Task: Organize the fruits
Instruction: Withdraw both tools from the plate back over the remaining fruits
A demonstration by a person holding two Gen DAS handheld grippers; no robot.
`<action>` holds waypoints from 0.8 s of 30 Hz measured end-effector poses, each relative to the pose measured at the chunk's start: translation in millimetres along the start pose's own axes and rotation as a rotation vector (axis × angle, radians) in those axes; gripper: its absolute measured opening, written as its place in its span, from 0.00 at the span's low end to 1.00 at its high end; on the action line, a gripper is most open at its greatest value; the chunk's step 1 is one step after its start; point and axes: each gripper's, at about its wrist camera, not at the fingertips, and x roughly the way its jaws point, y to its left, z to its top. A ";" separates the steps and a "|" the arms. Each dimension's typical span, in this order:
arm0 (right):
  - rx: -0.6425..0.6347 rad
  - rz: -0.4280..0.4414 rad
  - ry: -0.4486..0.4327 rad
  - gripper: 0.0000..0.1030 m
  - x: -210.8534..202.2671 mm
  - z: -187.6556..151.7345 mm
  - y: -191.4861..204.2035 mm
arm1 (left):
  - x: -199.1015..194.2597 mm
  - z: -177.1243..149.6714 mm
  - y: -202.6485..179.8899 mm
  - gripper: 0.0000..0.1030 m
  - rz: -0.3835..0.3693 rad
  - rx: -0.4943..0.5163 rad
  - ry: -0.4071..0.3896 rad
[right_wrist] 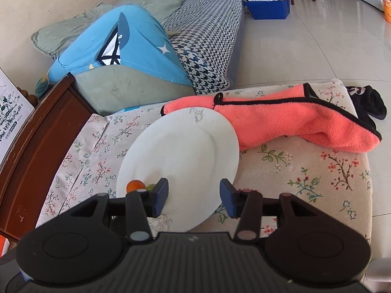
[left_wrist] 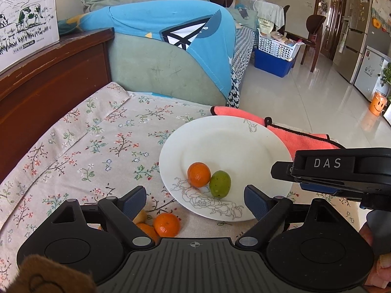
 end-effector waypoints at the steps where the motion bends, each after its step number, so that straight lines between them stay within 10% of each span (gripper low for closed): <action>1: 0.003 -0.006 -0.005 0.48 -3.1 -1.7 -0.1 | -2.3 -1.7 0.5 0.86 0.000 -0.005 -0.002; 24: -0.022 -0.066 0.020 0.59 -23.5 -33.1 2.3 | -20.6 -20.1 21.7 0.86 0.108 -0.021 0.061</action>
